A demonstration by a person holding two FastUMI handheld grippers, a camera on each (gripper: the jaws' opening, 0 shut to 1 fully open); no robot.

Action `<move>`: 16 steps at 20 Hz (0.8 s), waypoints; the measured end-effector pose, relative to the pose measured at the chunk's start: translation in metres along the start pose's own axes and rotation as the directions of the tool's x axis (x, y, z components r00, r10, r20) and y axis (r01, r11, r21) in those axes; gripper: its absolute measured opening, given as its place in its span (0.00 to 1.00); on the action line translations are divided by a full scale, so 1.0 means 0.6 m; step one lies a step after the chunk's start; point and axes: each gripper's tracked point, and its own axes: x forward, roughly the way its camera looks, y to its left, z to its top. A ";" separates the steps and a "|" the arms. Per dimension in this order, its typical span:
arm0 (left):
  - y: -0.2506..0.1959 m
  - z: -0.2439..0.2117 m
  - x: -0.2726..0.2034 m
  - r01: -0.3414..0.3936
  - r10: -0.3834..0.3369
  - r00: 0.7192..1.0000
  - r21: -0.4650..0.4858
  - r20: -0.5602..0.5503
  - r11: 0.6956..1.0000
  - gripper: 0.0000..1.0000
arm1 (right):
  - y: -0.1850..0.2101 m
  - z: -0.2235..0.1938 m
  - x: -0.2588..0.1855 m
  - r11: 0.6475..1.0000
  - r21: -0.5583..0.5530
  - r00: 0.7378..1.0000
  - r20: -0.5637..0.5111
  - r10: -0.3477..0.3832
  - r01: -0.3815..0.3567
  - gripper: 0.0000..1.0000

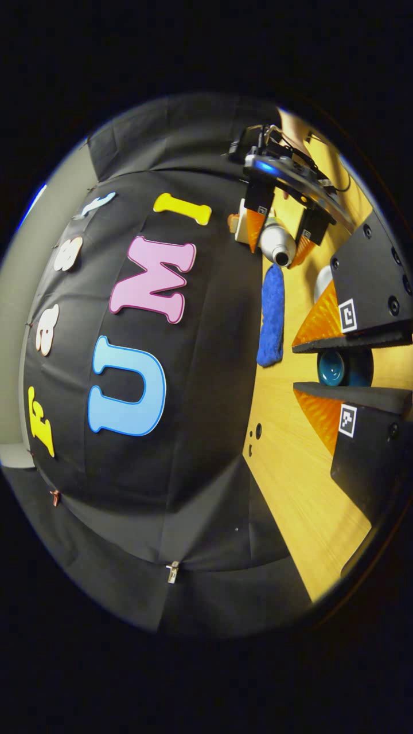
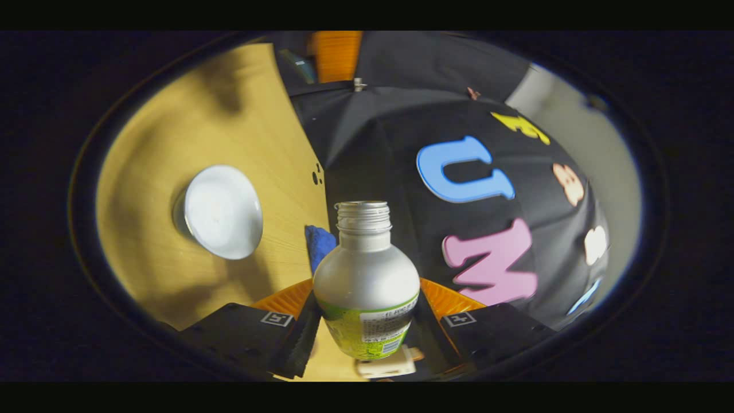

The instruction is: Open the teacup lid with one hand, grasp the water bottle and pour water into the teacup with the other hand; after pouring, place the water bottle on the coaster and then close the teacup lid.

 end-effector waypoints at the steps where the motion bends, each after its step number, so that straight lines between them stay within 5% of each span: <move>1: -0.001 0.003 -0.002 0.000 0.000 1.000 -0.004 0.003 1.000 0.31 | -0.001 -0.007 -0.001 0.996 0.093 1.000 -0.026 0.018 -0.015 0.79; 4: -0.005 0.008 -0.005 -0.006 0.006 1.000 0.014 0.005 1.000 0.31 | -0.015 -0.038 -0.037 0.934 0.356 0.994 -0.088 0.072 -0.036 0.80; 9: -0.033 0.007 0.000 0.016 -0.016 1.000 -0.008 0.001 1.000 0.31 | -0.117 -0.088 -0.058 0.760 0.647 0.989 -0.144 0.041 0.063 0.80; 14: -0.077 0.006 0.016 0.065 -0.064 0.998 -0.042 0.009 0.997 0.31 | -0.192 -0.135 -0.076 0.490 0.865 0.993 -0.118 -0.018 0.111 0.77; 16: -0.095 0.005 0.021 0.088 -0.088 0.996 -0.048 0.008 0.995 0.31 | -0.218 -0.174 -0.063 0.434 0.887 0.988 -0.144 -0.061 0.157 0.80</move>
